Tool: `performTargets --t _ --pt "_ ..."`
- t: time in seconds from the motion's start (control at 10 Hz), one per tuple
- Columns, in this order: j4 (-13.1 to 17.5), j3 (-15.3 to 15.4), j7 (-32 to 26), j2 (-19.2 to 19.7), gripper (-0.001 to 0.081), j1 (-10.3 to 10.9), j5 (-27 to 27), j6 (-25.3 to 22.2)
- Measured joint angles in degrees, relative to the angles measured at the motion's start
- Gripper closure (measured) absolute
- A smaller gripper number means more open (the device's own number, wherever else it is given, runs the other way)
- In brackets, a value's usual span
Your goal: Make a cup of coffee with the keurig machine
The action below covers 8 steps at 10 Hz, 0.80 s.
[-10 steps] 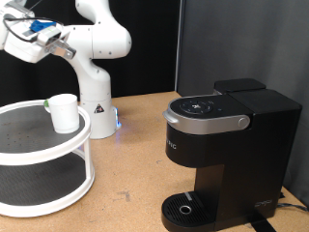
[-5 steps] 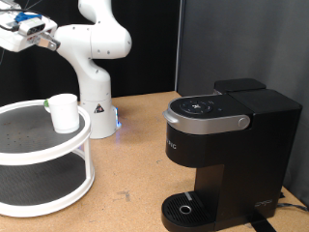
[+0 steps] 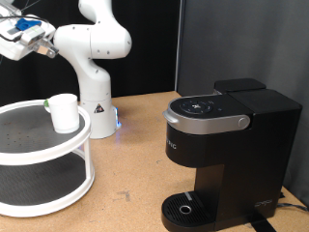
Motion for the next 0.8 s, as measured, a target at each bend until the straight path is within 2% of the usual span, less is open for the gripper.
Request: performTargets --t 0.3,0.8 --pt "-0.42 -0.30 -0.15 0.01 0.0806 -0.57 -1.58 0.66" --pt "-3.60 -1.16 -1.41 0.24 0.0806 -1.07 -3.00 5.07"
